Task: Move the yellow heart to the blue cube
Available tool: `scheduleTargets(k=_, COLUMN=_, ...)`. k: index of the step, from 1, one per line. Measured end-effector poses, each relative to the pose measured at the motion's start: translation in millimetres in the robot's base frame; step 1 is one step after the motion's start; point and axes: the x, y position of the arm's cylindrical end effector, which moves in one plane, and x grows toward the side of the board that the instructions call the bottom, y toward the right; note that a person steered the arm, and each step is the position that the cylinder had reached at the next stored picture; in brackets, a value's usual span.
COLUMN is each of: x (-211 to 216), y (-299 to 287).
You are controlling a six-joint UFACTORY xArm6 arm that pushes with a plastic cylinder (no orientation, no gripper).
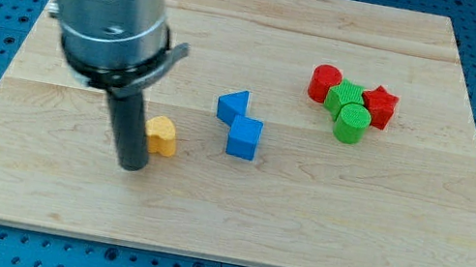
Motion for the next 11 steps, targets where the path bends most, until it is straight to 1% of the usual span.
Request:
scheduleTargets(k=1, x=-6, y=-40)
scheduleTargets(k=2, x=-18, y=-39)
scheduleTargets(k=4, x=-17, y=-8)
scheduleTargets(k=5, x=-26, y=-3)
scheduleTargets(k=9, x=-46, y=60)
scheduleTargets(k=10, x=-58, y=57)
scheduleTargets(k=11, x=-75, y=31)
